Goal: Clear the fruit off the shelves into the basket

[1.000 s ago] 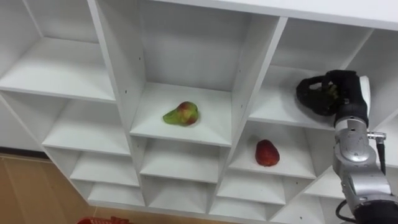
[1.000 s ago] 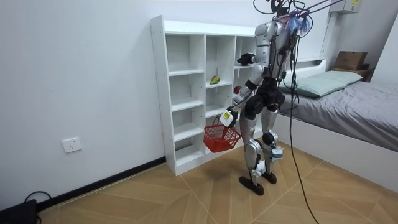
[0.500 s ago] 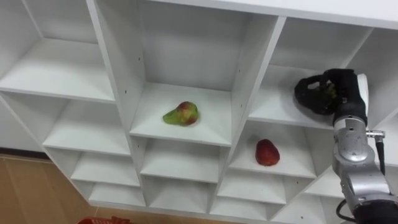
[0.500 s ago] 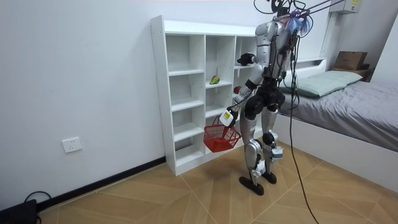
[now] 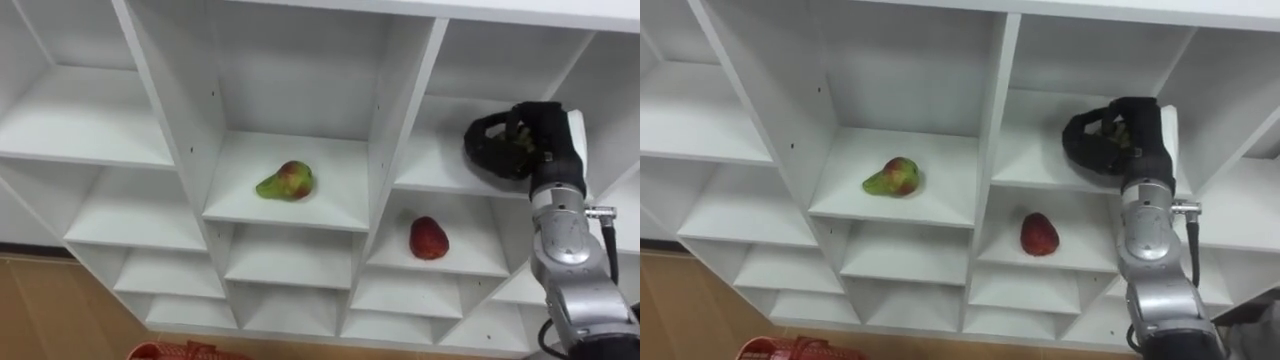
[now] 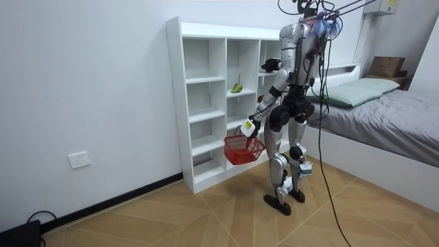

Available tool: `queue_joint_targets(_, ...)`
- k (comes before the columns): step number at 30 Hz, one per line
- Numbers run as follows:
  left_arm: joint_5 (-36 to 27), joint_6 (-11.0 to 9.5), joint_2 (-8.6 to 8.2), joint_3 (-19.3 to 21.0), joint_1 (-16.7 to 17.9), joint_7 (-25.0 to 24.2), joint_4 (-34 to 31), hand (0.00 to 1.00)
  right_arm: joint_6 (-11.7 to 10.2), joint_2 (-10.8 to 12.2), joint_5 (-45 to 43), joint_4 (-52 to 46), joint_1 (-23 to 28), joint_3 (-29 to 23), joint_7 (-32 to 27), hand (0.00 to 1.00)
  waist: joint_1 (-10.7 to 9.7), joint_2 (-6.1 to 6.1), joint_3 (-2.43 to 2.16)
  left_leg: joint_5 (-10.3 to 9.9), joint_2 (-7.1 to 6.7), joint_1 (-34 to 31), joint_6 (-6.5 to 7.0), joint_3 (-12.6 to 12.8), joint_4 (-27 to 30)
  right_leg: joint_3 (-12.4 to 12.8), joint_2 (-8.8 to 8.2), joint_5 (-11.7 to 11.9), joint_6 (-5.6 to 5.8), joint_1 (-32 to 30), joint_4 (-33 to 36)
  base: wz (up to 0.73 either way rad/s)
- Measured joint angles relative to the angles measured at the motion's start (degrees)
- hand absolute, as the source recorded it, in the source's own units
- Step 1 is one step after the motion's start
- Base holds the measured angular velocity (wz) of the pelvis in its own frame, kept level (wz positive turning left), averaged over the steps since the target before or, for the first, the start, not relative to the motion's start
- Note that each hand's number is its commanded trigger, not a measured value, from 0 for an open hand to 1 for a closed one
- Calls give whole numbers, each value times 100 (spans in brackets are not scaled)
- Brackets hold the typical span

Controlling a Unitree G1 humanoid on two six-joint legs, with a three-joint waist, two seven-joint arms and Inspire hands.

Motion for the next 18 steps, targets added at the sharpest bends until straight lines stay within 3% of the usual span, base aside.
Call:
queue_joint_targets(6, 2, -5, -23, 0, -9, 15, -31, 100, 29, 68, -39, -710, 443, 185, 244, 100, -108, 84, -31, -1, 0, 11, -1, -10, -3, 7, -1, 1, -1, 2, 5, 0)
queue_joint_targets(9, -3, -5, -47, -3, -8, 30, -24, 100, 105, 68, -62, -889, 498, 198, 344, 100, -122, 109, -20, -1, 0, 15, -1, -12, -2, 8, -1, 2, -3, -2, 15, 0)
queue_joint_targets(15, -3, -7, -202, -8, -5, 26, -31, 100, 153, 77, -590, -1404, 505, 201, 496, 100, -181, 92, -18, 0, -3, 8, -1, 2, 3, 58, 1, 2, -3, -6, 15, 0)
queue_joint_targets(18, -3, -41, -204, -5, -5, 25, -31, 100, 149, 82, -696, -1705, 578, 203, 577, 100, -164, 76, -21, 0, -1, 14, -1, 19, 2, 74, 6, 2, -4, -6, 7, 0)
